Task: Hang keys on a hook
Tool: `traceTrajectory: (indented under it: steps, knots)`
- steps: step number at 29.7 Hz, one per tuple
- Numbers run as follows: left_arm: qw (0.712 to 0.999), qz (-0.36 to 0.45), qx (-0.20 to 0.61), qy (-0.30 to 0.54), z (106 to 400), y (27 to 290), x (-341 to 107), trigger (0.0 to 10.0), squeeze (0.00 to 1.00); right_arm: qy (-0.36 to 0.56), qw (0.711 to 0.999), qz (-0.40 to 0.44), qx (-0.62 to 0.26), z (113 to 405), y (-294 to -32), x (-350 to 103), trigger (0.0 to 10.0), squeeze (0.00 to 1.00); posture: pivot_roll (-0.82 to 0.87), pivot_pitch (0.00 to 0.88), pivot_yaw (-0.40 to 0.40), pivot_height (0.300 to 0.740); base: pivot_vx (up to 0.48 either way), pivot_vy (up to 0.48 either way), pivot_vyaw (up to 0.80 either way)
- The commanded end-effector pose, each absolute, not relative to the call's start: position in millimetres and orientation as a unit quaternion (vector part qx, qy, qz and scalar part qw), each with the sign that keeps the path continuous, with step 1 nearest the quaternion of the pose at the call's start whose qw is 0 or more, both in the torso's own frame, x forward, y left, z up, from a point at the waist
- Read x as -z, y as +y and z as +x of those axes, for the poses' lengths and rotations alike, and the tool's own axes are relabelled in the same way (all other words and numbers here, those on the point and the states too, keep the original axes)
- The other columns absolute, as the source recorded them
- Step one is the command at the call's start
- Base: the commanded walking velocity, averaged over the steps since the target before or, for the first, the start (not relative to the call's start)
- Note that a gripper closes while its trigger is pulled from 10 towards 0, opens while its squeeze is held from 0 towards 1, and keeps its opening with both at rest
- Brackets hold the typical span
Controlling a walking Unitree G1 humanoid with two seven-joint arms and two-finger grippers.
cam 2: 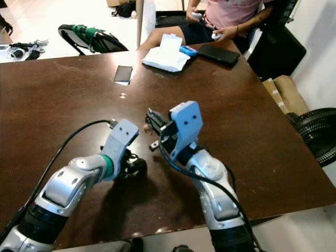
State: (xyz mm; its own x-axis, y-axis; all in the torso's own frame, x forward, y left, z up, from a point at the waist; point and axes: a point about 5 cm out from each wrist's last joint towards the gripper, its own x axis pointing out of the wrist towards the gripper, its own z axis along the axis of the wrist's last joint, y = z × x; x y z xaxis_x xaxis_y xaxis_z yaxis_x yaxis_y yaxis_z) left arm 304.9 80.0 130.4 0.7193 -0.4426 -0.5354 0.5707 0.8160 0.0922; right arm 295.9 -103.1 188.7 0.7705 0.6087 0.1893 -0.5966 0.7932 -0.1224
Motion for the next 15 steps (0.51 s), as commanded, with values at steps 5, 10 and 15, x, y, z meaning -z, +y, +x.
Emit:
traceTrajectory:
  steps: [5, 10, 15]
  knots:
    - [0.908, 0.109, 0.264, 0.307, 297, 95, -112, 0.0, 0.00, -0.109, 0.939, -0.029, -0.326, 293, -100, -188, 10.0, 0.00, 0.08, 0.095, 0.155, 0.740, 0.000, 0.000, 0.00]
    - [0.908, 0.101, 0.262, 0.312, 294, 101, -113, 0.0, 0.00, -0.109, 0.939, -0.029, -0.326, 294, -100, -188, 10.0, 0.00, 0.08, 0.097, 0.155, 0.740, 0.000, 0.000, 0.00]
    - [0.908, 0.099, 0.262, 0.312, 292, 102, -113, 0.0, 0.00, -0.109, 0.939, -0.029, -0.326, 294, -100, -188, 10.0, 0.00, 0.08, 0.097, 0.155, 0.740, 0.000, 0.000, 0.00]
